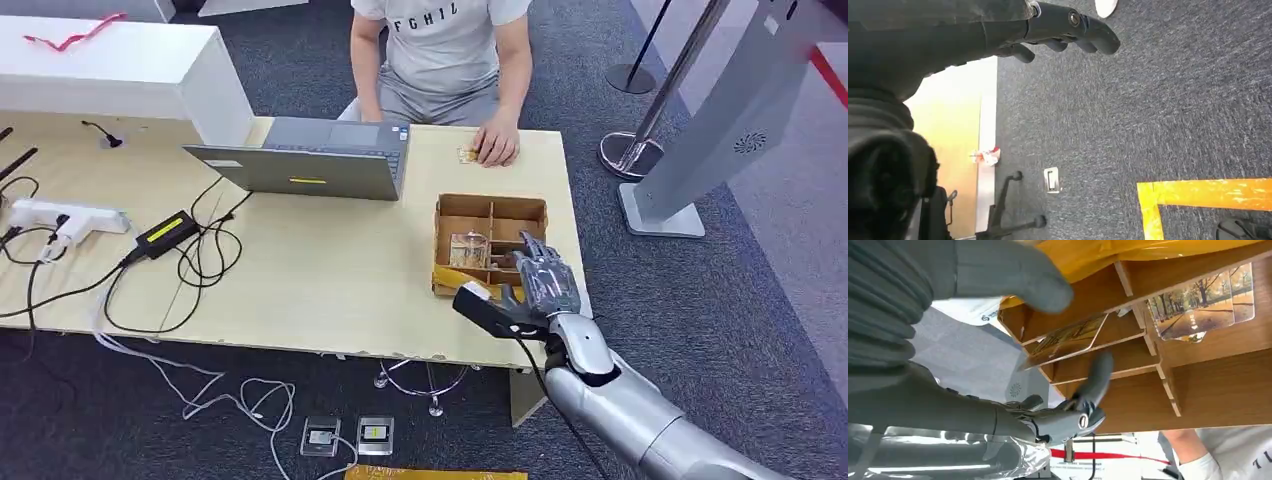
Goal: Pass the card to the sensor for recognition and then transmit it.
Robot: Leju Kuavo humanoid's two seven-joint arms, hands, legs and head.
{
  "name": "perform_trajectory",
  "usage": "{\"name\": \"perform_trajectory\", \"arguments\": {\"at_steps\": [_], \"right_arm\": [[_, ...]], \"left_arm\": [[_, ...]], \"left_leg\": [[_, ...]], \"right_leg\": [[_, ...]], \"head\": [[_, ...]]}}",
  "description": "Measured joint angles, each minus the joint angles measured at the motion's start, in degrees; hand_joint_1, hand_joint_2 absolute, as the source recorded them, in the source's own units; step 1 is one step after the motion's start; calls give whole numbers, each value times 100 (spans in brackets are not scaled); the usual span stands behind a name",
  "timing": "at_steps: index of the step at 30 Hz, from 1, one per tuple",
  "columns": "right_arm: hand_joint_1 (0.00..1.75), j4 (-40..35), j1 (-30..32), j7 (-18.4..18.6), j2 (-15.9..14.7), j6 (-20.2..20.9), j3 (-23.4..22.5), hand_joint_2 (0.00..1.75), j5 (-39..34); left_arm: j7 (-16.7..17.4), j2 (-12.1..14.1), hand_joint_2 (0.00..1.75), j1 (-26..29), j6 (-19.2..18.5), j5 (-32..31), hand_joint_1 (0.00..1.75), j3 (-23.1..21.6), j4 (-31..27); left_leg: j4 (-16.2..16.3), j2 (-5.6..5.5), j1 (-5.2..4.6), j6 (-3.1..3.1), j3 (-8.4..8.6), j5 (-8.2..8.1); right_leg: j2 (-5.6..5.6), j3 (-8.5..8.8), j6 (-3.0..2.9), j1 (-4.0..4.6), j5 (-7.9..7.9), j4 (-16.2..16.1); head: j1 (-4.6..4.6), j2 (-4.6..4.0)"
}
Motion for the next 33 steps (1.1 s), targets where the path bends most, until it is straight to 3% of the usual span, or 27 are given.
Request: {"name": "perform_trajectory", "arguments": {"at_steps": [11, 20, 26, 33], "right_arm": [[175, 199, -18, -111, 136, -35, 0, 175, -26], [175, 489, -54, -452, 376, -74, -2, 175, -149], [175, 735, -220, -702, 549, -374, 0, 175, -103], [175, 772, -775, -723, 721, -686, -44, 175, -44]], "left_arm": [[18, 2, 0, 0, -7, 4, 0, 0, 0], [15, 2, 0, 0, -4, -4, 0, 0, 0], [37, 2, 0, 0, 2, -4, 0, 0, 0], [57, 2, 0, 0, 11, -39, 0, 0, 0]], "left_leg": [[0, 0, 0, 0, 0, 0], [0, 0, 0, 0, 0, 0], [0, 0, 0, 0, -1, 0], [0, 0, 0, -1, 1, 2]], "right_leg": [[-1, 0, 0, 0, 0, 0], [-1, 1, 0, 0, 0, 0], [0, 1, 0, 0, 0, 2], [0, 2, 0, 0, 1, 3]], "head": [[0, 0], [2, 0], [0, 0], [0, 0]]}}
